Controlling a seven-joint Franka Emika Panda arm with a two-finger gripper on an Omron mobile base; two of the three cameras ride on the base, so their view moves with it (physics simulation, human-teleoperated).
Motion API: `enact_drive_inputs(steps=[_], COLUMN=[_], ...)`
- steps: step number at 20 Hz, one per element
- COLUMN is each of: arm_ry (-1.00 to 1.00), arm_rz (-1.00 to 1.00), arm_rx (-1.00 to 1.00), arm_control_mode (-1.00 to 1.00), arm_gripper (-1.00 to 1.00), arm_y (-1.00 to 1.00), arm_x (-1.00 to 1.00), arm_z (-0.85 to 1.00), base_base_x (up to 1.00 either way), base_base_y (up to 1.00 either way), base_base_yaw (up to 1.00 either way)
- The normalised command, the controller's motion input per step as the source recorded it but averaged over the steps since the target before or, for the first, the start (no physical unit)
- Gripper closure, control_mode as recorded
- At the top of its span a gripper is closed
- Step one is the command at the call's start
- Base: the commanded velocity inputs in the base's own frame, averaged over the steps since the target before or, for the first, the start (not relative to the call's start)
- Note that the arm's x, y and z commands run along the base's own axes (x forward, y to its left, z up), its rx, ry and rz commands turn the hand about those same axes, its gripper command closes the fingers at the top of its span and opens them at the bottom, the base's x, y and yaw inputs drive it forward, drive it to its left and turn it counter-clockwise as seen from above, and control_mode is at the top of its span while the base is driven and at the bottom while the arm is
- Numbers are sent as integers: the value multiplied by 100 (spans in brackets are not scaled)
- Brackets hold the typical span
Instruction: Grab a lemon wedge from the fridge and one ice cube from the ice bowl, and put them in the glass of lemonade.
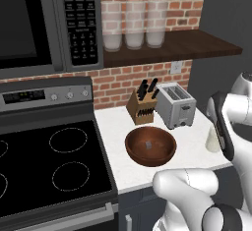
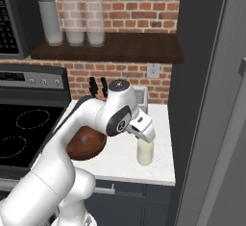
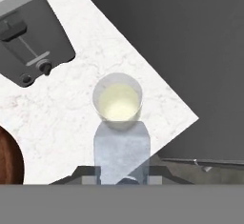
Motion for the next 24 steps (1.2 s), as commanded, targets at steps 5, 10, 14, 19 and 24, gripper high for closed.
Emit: enact_drive_inputs(steps=[5,10,14,19,24], arm_ry=[1,0,0,0,0], arm_rz=[-1,0,0,0,0], arm_rx=[0,0,0,0,0], arm_control_mode=[-100,-100,-100,-100,-100], arm_gripper=[100,100,100,100,100], arm_y=[-10,0,0,0,0], arm_x=[22,10,4,0,0], arm_z=[-16,-19,-11,-5,0], base_base_x=[0,0,0,0,0], base_base_y=[0,0,0,0,0], base_base_yaw=[0,0,0,0,0])
